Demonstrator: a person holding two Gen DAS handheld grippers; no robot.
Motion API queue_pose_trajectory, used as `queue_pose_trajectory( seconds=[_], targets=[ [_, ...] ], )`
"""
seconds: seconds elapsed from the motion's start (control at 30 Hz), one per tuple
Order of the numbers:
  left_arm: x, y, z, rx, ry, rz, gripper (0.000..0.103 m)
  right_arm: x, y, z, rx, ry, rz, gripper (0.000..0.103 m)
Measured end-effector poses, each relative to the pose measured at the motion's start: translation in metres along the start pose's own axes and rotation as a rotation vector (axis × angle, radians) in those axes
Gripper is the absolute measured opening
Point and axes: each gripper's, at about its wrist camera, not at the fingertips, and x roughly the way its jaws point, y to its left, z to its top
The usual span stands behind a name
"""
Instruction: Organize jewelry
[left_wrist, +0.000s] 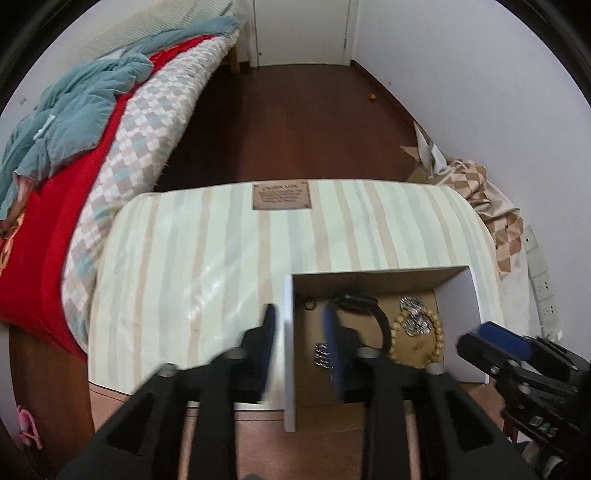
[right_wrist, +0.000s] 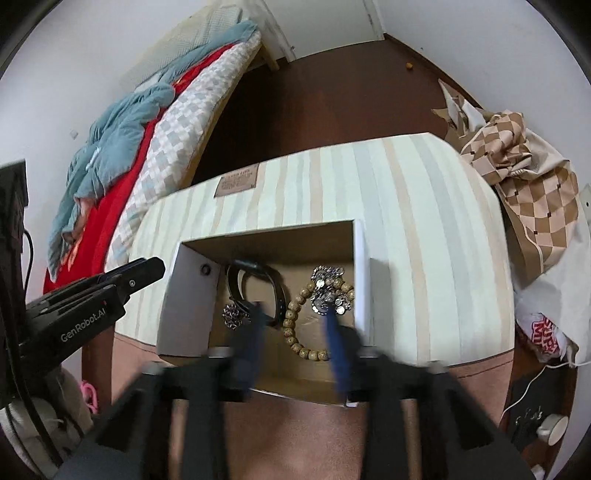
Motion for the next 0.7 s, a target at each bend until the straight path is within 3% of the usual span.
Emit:
queue_pose_trajectory(
  seconds=[0.03, 0.07, 0.1, 0.17, 0.23, 0.3, 0.53, 0.7],
  targets=[
    [-0.002, 0.002, 0.000, -0.010, -0.010, 0.003, 0.047, -0.004, -0.003, 0.000, 0.014, -0.007, 0.010, 0.047],
    [-0.005, 0.005, -0.001, -0.022, -0.022, 0.006, 0.060, -0.007, -0.003, 0.000, 0.019, -0.013, 0.010, 0.047],
    [-0.007, 0.008, -0.002, -0.033, -0.030, 0.007, 0.065, -0.010, -0.003, 0.000, 0.021, -0.017, 0.011, 0.047],
    [-0.010, 0.010, -0.004, -0.042, -0.038, 0.014, 0.066, -0.018, -0.004, -0.002, 0.028, -0.034, 0.002, 0.047],
    [-0.013, 0.012, -0.008, -0.045, -0.043, 0.034, 0.072, -0.026, -0.003, -0.004, 0.016, -0.046, -0.049, 0.047],
    [-0.016, 0.014, -0.016, -0.052, -0.049, 0.043, 0.087, -0.031, 0.000, -0.007, 0.002, -0.050, -0.102, 0.057],
    [-0.013, 0.016, -0.037, -0.044, -0.015, 0.098, 0.102, -0.027, 0.009, -0.020, -0.069, 0.003, -0.315, 0.097],
    [-0.026, 0.017, -0.053, -0.055, -0.013, 0.110, 0.102, -0.032, 0.013, -0.030, -0.071, 0.013, -0.361, 0.101]
  ],
)
